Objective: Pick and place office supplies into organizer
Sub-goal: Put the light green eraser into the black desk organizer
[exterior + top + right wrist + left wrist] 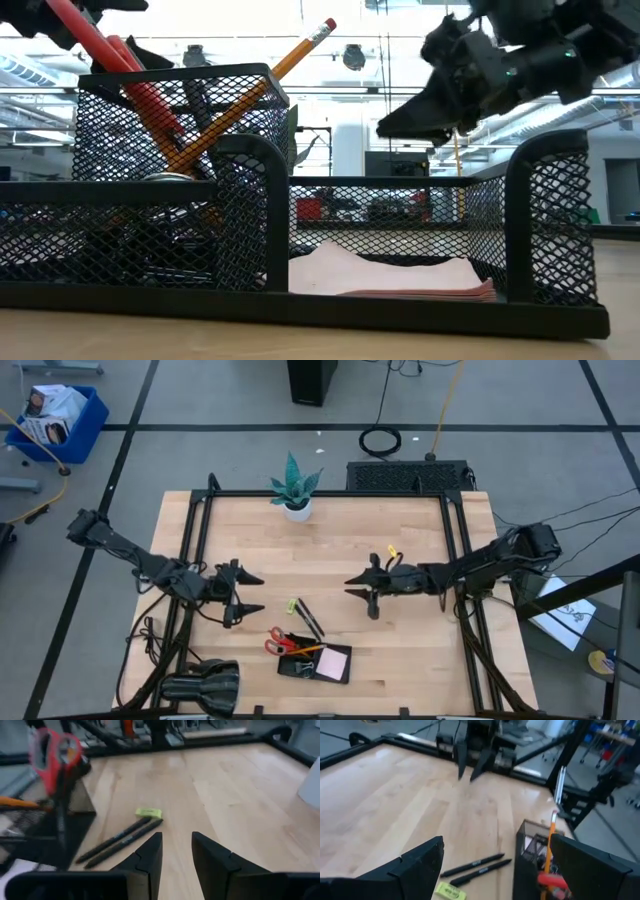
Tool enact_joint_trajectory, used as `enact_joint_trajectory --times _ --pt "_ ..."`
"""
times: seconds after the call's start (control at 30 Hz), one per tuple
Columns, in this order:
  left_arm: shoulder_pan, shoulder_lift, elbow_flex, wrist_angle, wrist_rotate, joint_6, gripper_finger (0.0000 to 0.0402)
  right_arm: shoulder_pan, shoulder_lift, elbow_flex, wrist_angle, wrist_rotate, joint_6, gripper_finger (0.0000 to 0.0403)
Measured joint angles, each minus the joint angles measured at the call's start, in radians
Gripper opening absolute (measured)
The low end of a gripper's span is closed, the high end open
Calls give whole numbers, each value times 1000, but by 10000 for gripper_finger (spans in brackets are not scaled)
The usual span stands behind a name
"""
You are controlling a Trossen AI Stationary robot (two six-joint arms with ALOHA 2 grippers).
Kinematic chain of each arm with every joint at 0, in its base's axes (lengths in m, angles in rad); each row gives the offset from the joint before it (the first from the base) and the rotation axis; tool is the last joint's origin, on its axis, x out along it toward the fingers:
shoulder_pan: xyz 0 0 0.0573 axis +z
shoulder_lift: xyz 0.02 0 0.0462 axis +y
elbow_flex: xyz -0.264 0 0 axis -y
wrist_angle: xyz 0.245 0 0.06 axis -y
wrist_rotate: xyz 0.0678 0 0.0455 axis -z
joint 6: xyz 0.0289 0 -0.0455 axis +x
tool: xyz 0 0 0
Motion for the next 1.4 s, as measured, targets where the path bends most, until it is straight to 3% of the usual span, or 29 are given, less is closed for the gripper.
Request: enact_joint_trajectory --times 0.17,0.57,0.73,1.23,1.4 --pt "10 37 0 12 -37 24 361 0 -40 -64 218 -145 -33 95" --pt "25 68 0 -1 -22 26 361 0 -302 -191 173 -80 -34 91" --pt "48 67 0 23 -82 -68 361 0 -379 -247 183 -58 -37 91" --pt "74 67 0 -20 -63 -107 357 0 -559 -412 364 -60 -76 91" --pt "74 67 0 -24 -64 -49 352 0 -601 -459 411 -56 -79 91"
